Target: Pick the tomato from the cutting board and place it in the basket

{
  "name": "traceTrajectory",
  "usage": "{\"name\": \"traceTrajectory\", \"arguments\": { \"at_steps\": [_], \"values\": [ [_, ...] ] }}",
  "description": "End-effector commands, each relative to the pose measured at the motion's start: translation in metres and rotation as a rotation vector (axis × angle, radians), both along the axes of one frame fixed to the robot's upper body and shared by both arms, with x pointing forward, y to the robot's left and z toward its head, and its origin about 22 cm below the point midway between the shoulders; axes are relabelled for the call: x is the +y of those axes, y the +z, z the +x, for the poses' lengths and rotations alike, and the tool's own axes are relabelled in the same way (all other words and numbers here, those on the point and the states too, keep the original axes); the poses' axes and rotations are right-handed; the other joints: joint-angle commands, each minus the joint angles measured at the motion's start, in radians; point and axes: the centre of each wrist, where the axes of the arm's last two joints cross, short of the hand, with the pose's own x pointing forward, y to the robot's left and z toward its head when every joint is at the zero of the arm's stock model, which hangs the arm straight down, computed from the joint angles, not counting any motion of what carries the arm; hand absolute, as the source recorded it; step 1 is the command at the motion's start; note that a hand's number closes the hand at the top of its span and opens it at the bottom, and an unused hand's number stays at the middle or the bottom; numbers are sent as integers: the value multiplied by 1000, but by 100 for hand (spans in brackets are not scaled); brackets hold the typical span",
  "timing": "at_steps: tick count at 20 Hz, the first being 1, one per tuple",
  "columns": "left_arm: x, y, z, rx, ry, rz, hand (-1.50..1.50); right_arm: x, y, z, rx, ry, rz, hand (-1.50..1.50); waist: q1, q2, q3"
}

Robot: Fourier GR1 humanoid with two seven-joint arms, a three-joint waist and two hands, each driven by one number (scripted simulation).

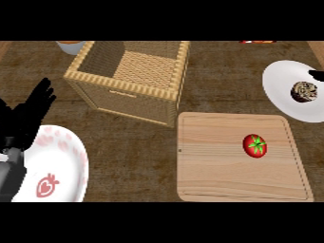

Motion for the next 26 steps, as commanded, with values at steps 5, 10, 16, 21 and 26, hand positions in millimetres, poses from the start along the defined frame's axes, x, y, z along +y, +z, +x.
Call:
{"name": "traceTrajectory", "arguments": {
  "at_steps": [5, 10, 16, 21, 26],
  "values": [
    [-16, -4, 10, -8, -25, 18, 0, 25, -81, 12, -51, -24, 79, -150, 7, 2, 0],
    [14, -4, -5, -1, -17, -16, 0, 31, -114, 25, -26, -29, 174, -150, 10, 1, -1],
    [-1, 1, 4, -2, -28, -17, 0, 46, -133, 38, 12, -60, 56, -150, 7, 0, -1],
    [-14, -5, -4, 2, -11, 1, 0, 55, -175, 33, 40, -21, -19, -150, 7, 0, -1],
    [1, -5, -12, -16, -30, -2, 0, 37, -193, 23, 41, -13, -45, -150, 5, 0, -1]
  ]
}}
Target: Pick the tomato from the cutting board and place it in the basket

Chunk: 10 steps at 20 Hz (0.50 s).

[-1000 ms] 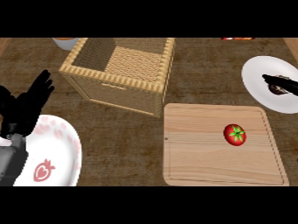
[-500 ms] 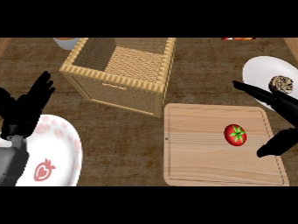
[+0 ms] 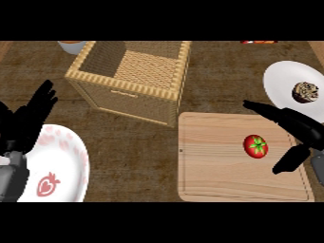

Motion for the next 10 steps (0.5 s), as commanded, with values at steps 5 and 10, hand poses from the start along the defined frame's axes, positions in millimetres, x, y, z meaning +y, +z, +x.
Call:
{"name": "traceTrajectory", "arguments": {
  "at_steps": [5, 10],
  "values": [
    [2, -12, -3, 5, 17, 0, 0, -24, 5, 4, 0, 18, 17, -150, -3, 0, 0],
    [-2, -5, 10, 6, 19, -6, 0, -24, -17, -7, 48, 55, 31, -150, -4, 0, 0]
  ]
}}
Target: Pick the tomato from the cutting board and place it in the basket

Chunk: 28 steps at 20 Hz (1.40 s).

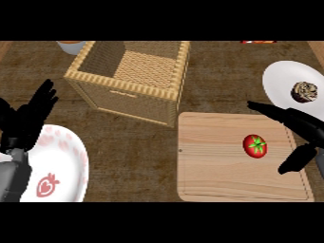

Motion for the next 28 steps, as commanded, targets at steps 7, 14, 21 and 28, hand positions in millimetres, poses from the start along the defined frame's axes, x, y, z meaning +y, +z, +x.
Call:
{"name": "traceTrajectory", "arguments": {
  "at_steps": [7, 14, 21, 28],
  "values": [
    [4, 23, 10, -5, -1, 8, 0, 10, -16, -20, 17, 75, 7, -150, -2, 0, 0],
    [-2, 12, 5, 8, -6, 4, 0, 15, -33, -13, -32, 22, -54, -150, 1, 0, 0],
    [2, -3, -22, -5, -6, 2, 0, 31, -22, -15, -82, 119, -198, 150, 5, -3, 0],
    [-2, 8, -7, 5, -13, 11, 0, 43, -36, 4, -84, 127, -187, 150, 3, 0, 0]
  ]
}}
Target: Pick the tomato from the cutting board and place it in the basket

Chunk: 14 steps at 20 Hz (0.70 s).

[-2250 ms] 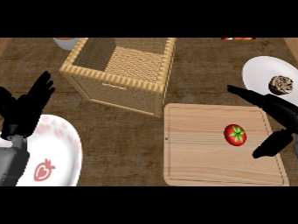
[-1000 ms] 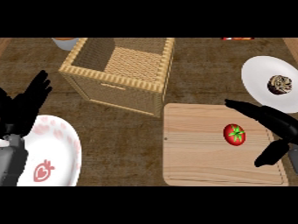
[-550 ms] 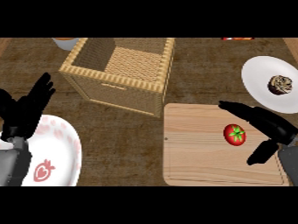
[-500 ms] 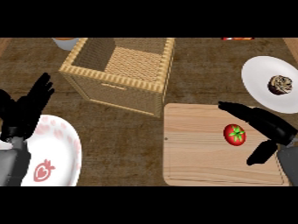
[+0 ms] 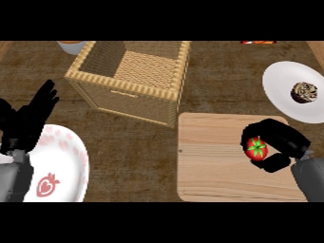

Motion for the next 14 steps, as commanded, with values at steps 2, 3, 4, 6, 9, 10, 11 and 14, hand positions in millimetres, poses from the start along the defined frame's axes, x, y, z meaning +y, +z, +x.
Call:
{"name": "traceTrajectory", "arguments": {
  "at_steps": [2, 3, 4, 6, 9, 10, 11, 14],
  "values": [
    [3, 5, -18, 4, -1, -6, 0, -19, -14, -2, 9, 14, -34, 150, 3, 2, 3],
    [2, 6, -8, -10, 11, -8, 0, 89, -19, -17, -9, -31, 16, 150, -5, -5, 1],
    [0, 7, 5, 3, 5, 14, 0, 146, -23, -17, -21, -25, 74, 150, -9, -4, 0],
    [-6, 3, 0, 5, -25, 0, 0, 163, -21, -17, 4, -63, 67, 150, 33, -8, -1],
    [-6, 2, 1, 7, -32, -1, 0, 173, -18, -20, -3, -122, 34, 150, 57, -5, -1],
    [-12, 4, 4, 0, -52, 4, 0, 181, -17, -22, -10, -131, 16, 150, 62, -1, 0],
    [-12, 2, 2, 4, -56, 4, 0, 186, -14, -24, -15, -148, 6, 150, 75, -5, 0],
    [-17, 6, 7, -10, -78, 0, 0, 202, -12, -31, -13, -205, -6, 150, 96, 2, 3]
  ]
}}
